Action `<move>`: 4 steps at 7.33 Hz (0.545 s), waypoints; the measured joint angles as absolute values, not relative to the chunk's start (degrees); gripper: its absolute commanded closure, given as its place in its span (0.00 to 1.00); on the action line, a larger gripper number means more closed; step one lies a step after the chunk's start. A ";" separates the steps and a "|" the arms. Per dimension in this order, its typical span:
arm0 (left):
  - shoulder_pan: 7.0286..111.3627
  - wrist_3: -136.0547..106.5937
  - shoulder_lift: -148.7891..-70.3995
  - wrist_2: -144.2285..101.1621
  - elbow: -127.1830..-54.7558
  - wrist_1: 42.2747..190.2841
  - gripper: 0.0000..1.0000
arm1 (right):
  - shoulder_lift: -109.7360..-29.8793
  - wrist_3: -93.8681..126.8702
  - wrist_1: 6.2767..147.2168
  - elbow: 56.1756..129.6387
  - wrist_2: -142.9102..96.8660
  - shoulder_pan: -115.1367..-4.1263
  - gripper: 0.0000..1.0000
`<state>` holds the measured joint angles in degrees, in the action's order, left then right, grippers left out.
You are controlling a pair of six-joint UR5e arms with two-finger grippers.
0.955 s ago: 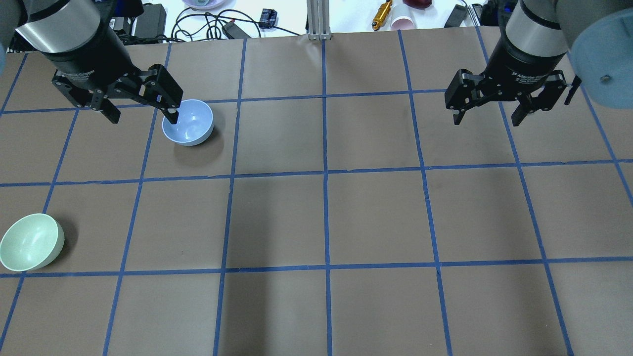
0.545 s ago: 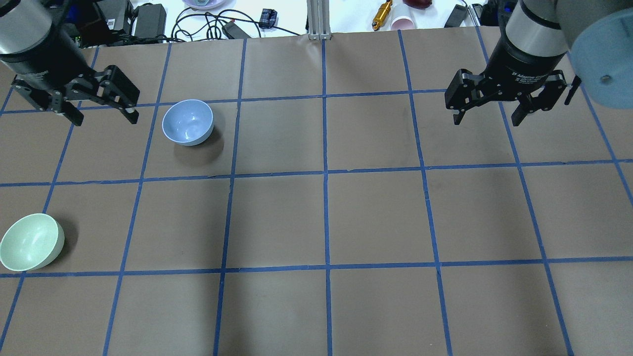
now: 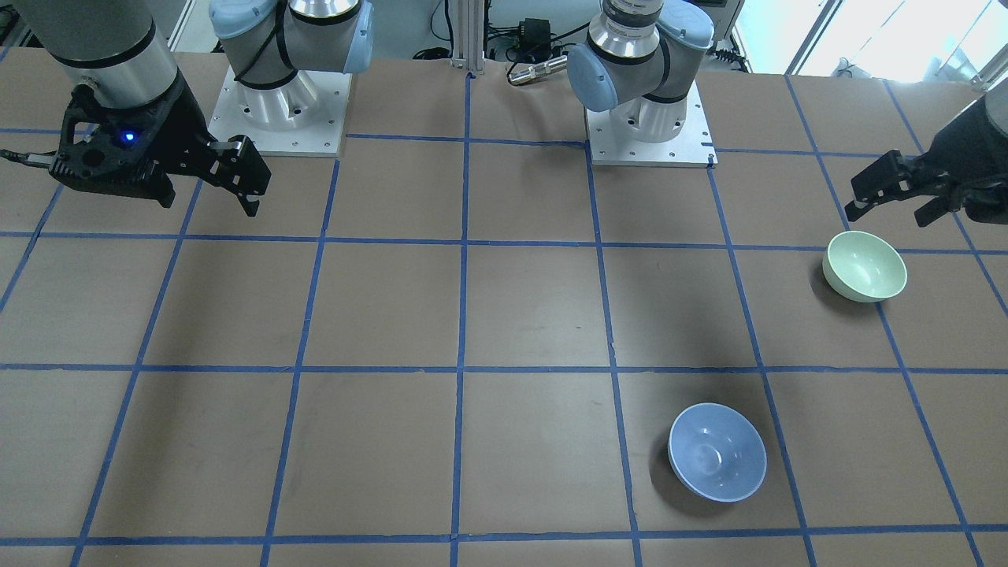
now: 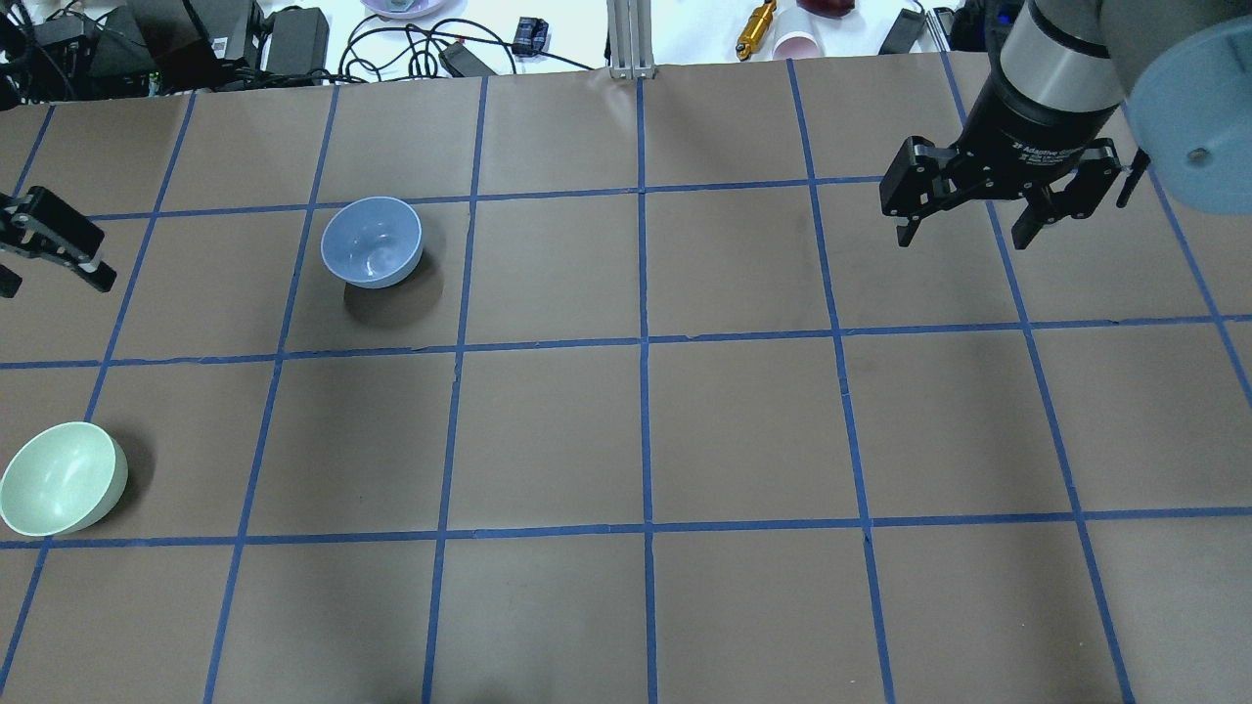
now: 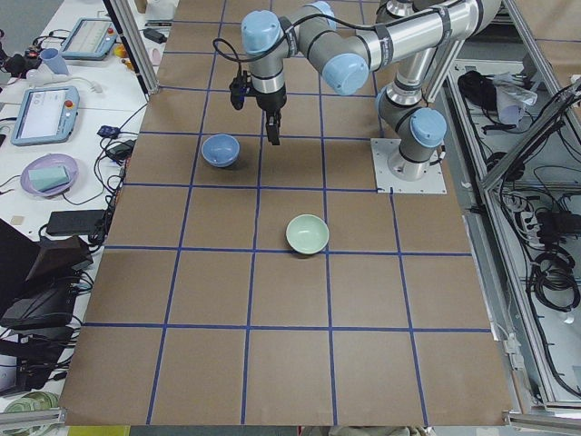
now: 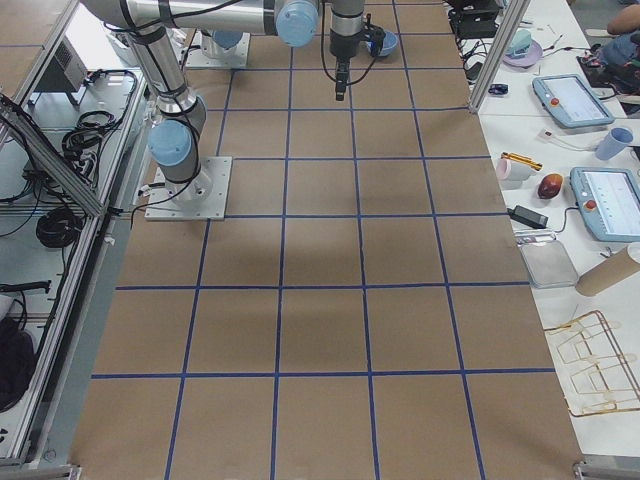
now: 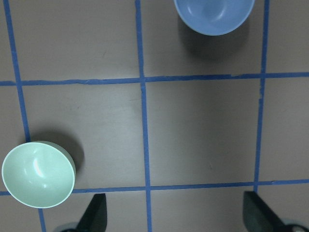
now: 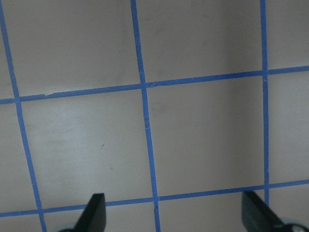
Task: Stack green bowl on blue bowl
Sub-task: 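Move the left gripper toward the pale green bowl nearer the robot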
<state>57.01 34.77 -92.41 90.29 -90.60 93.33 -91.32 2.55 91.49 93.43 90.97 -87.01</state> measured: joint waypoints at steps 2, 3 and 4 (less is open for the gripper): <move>48.53 45.90 -94.44 89.26 -93.29 87.93 0.00 | -91.32 2.55 91.49 93.43 90.97 -87.01 0.00; 44.80 50.65 -95.78 88.28 -95.31 84.04 0.00 | -91.32 2.55 91.49 93.43 90.97 -87.01 0.00; 41.17 54.62 -97.04 87.21 -97.53 81.20 0.00 | -91.32 2.55 91.49 93.43 90.97 -87.01 0.00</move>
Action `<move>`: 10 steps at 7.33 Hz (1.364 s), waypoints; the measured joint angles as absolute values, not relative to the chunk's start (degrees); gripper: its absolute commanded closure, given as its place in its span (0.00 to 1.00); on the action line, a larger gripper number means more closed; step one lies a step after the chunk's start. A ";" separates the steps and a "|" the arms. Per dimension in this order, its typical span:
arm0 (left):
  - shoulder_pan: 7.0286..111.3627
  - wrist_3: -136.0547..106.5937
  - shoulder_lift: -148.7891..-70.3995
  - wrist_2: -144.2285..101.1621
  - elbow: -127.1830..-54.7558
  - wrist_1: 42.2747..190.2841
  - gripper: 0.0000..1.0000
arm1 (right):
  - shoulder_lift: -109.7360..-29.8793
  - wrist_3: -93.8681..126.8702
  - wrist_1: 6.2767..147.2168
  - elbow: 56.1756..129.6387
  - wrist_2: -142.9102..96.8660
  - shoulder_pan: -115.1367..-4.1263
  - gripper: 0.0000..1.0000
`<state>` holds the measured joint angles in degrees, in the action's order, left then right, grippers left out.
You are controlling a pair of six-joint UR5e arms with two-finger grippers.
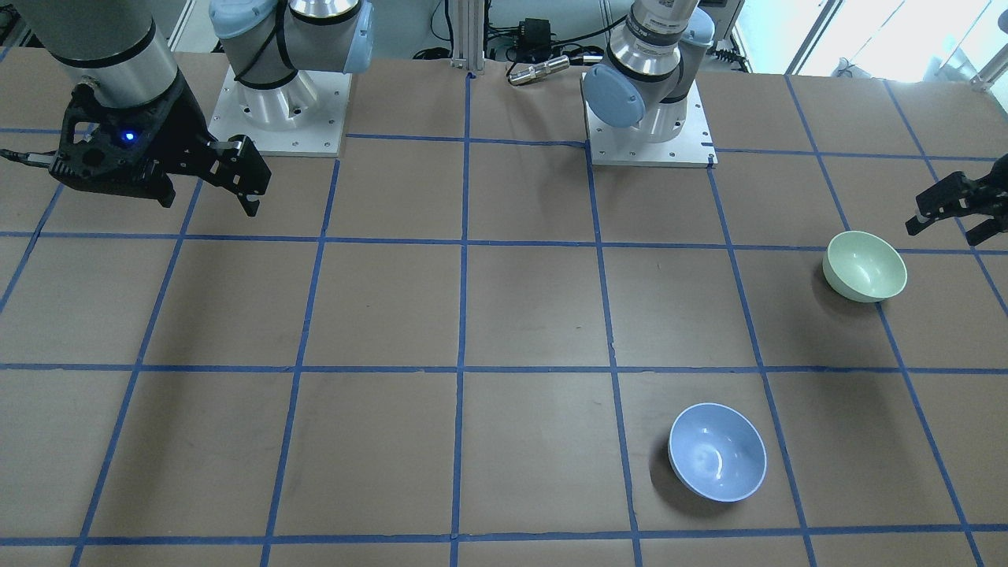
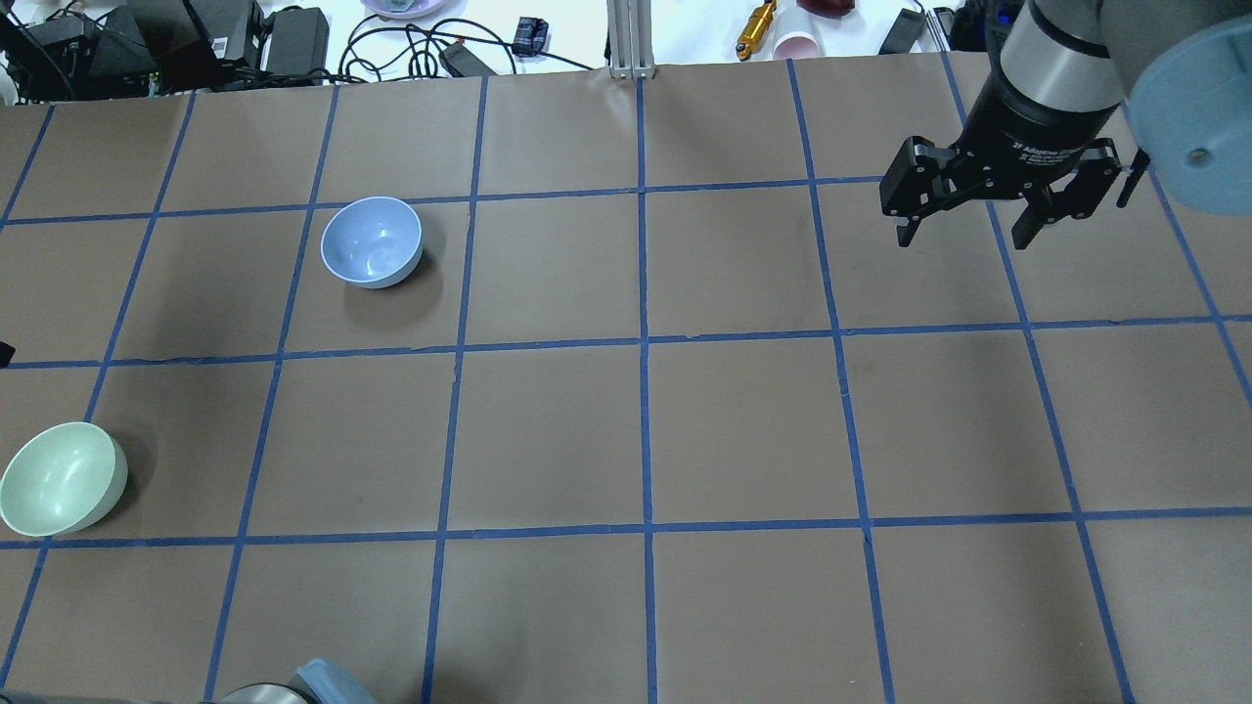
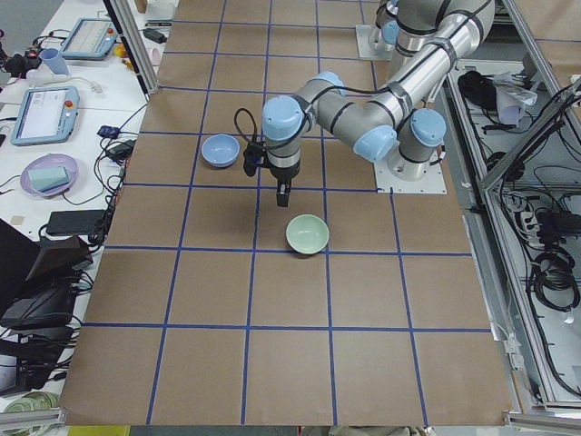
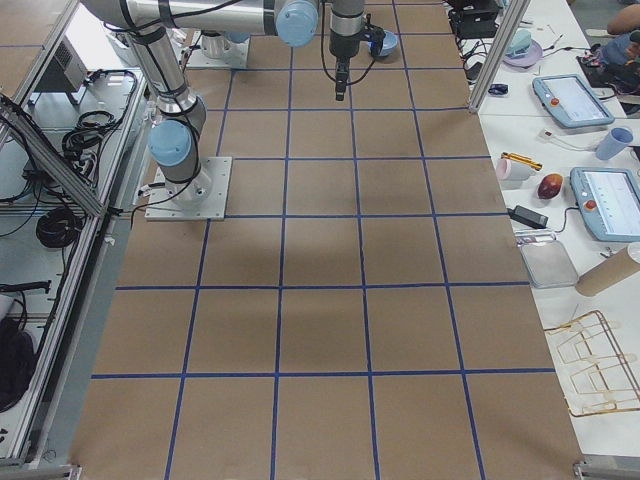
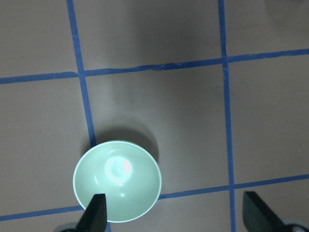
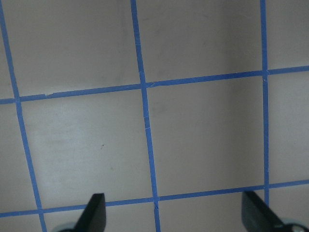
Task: Stack green bowl on blue bowl
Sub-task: 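Move the left gripper toward the pale green bowl nearer the robot, then lower the left gripper onto the green bowl's rim and close it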
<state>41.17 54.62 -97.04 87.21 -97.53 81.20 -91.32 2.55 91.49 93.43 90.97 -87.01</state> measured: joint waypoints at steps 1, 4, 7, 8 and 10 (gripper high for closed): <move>37.49 58.12 -98.37 85.59 -99.73 78.96 0.00 | -91.32 2.55 91.49 93.43 90.97 -87.01 0.00; 30.25 63.08 -104.01 83.46 -104.62 70.69 0.00 | -91.32 2.55 91.49 93.43 90.95 -87.01 0.00; 28.67 62.87 -109.15 83.67 -105.96 66.38 0.00 | -91.32 2.55 91.49 93.43 90.93 -87.01 0.00; 28.66 62.32 -110.19 83.85 -106.30 66.11 0.02 | -91.32 2.55 91.50 93.43 90.94 -87.01 0.00; 28.65 61.58 -111.44 84.08 -107.29 64.67 0.02 | -91.32 2.55 91.49 93.43 90.96 -87.01 0.00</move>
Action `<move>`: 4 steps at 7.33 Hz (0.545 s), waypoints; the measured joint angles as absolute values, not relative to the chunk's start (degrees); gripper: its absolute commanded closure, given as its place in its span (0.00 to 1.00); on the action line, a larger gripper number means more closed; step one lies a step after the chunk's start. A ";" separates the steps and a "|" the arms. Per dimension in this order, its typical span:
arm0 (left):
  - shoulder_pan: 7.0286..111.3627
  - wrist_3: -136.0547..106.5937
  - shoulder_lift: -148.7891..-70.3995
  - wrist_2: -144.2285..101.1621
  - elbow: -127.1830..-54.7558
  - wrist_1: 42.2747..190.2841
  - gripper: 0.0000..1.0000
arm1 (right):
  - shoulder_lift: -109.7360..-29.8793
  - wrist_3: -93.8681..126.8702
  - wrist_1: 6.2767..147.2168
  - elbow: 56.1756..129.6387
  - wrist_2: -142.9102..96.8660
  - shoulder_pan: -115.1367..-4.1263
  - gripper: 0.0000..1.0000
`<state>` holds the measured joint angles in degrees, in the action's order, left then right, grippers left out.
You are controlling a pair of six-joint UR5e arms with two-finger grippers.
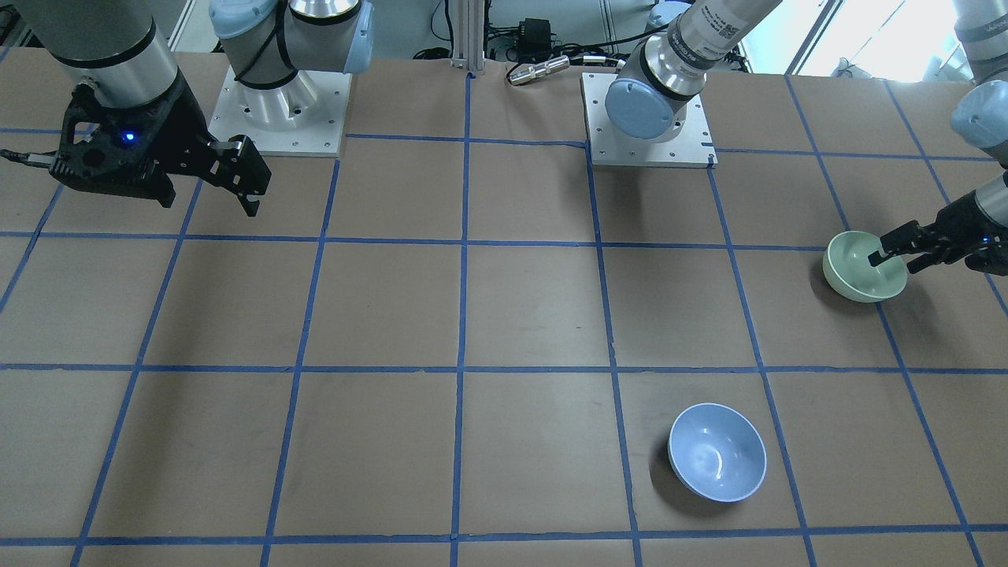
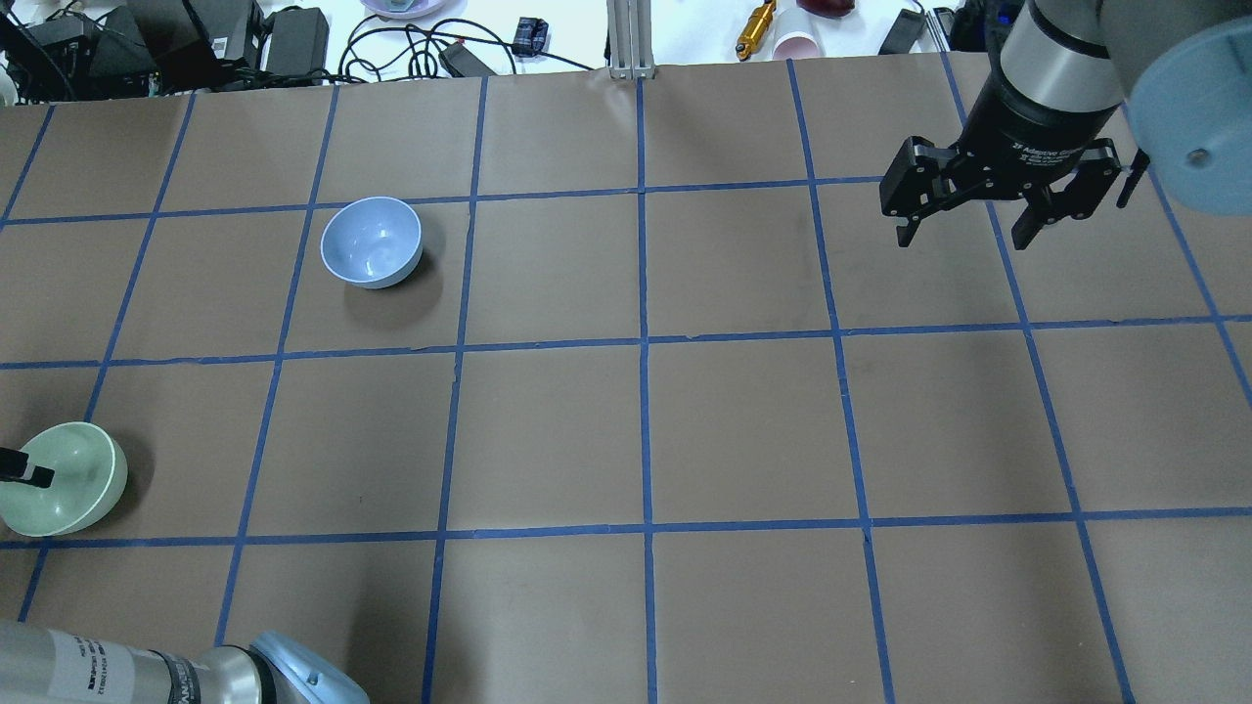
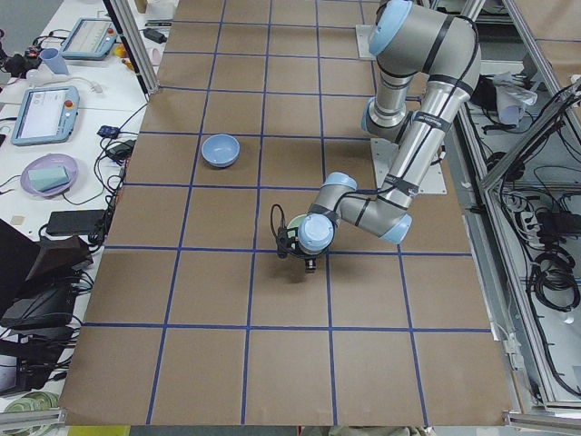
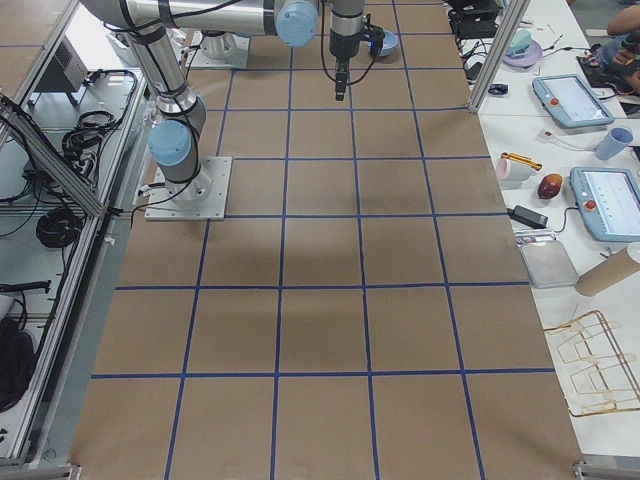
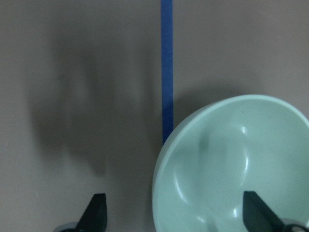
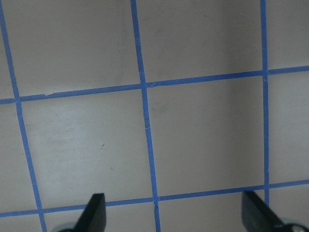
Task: Stack green bowl on blue bowl
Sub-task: 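Lower the left gripper onto the green bowl's rim and close it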
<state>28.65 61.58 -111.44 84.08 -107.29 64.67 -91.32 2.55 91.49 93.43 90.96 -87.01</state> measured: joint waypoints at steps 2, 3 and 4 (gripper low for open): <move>28.65 60.80 -111.97 84.39 -108.44 62.86 0.02 | -91.32 2.55 91.49 93.43 90.96 -87.01 0.00; 28.67 60.61 -112.15 84.46 -108.63 62.41 0.04 | -91.32 2.55 91.50 93.43 90.97 -87.01 0.00; 28.71 60.50 -112.23 84.90 -108.68 62.14 0.06 | -91.32 2.55 91.49 93.43 90.97 -87.01 0.00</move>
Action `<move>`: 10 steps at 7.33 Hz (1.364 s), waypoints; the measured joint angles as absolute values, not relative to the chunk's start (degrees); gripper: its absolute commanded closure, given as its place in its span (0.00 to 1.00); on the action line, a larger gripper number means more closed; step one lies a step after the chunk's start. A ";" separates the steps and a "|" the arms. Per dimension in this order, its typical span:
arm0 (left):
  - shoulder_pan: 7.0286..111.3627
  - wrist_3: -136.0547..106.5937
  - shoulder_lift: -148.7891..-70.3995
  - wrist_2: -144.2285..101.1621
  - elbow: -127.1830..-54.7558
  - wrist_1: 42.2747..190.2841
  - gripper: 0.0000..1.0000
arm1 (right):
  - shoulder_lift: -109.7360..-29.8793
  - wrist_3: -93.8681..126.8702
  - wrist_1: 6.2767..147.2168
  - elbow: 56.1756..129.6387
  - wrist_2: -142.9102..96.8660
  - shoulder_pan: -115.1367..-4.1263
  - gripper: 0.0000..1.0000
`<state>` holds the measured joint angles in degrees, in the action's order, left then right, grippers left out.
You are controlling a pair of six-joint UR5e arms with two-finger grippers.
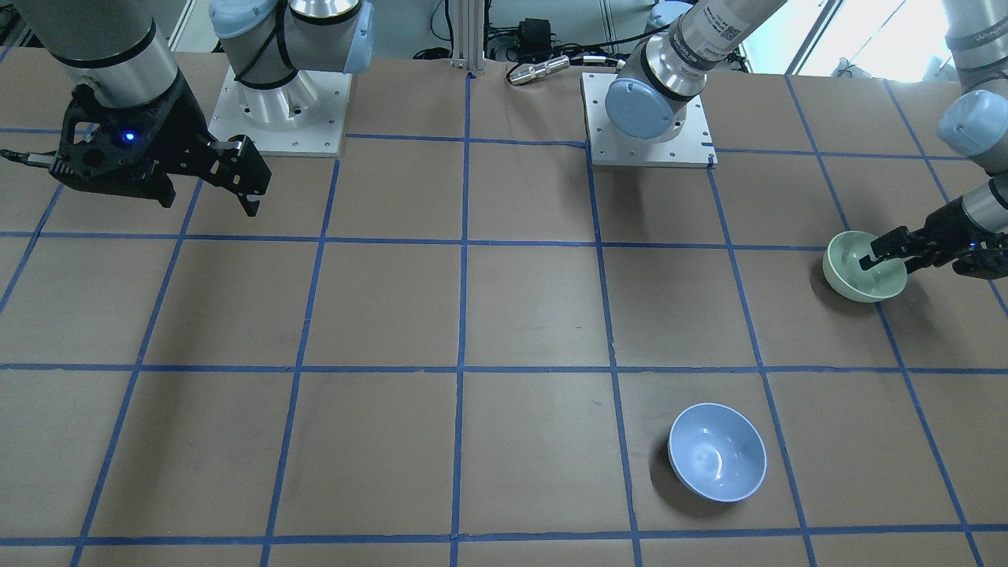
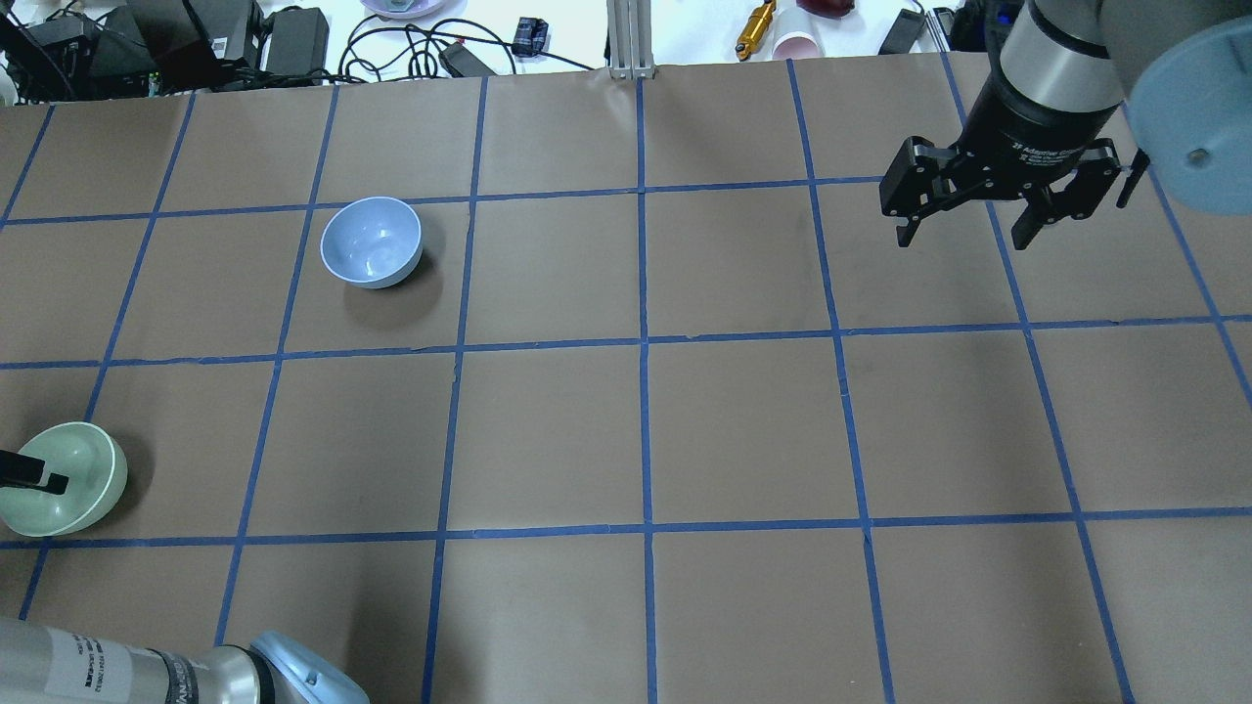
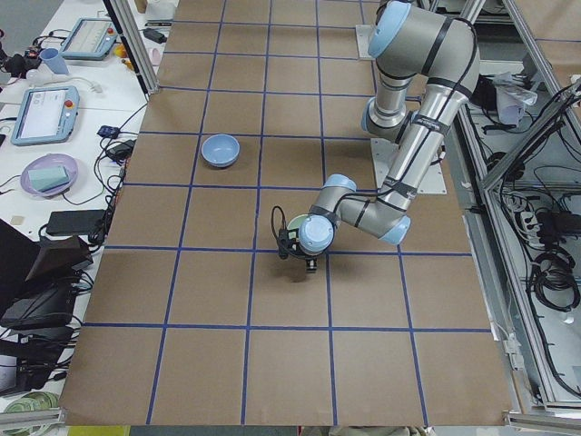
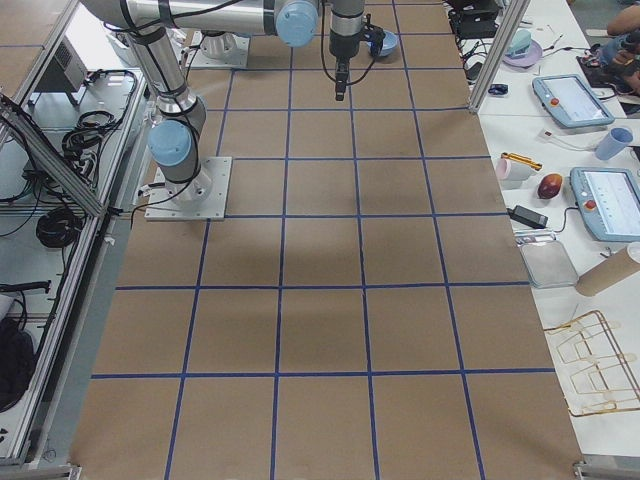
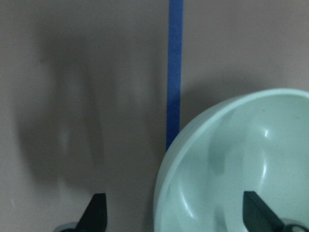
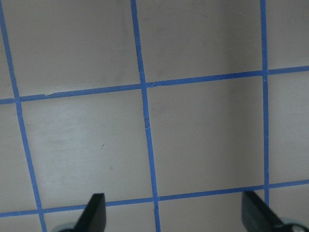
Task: Stack green bowl on blue bowl
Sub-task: 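Lower the left gripper onto the green bowl's rim and close it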
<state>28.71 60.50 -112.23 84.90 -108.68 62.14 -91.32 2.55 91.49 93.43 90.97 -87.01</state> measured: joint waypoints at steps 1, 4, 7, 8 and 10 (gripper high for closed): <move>28.73 60.40 -112.32 85.56 -108.79 61.98 0.08 | -91.32 2.55 91.49 93.43 90.97 -87.01 0.00; 28.77 60.63 -112.54 86.04 -109.50 61.39 0.61 | -91.32 2.55 91.49 93.43 90.97 -87.01 0.00; 28.82 61.27 -112.43 86.02 -109.73 61.30 0.94 | -91.32 2.55 91.49 93.43 90.95 -87.01 0.00; 28.86 61.34 -112.37 86.01 -109.71 61.32 0.98 | -91.32 2.55 91.49 93.43 90.93 -87.01 0.00; 28.90 61.59 -112.23 86.03 -109.61 61.27 0.99 | -91.32 2.55 91.49 93.43 90.96 -87.01 0.00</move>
<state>28.90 61.59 -112.23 86.03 -109.61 61.27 -91.32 2.55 91.49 93.43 90.96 -87.01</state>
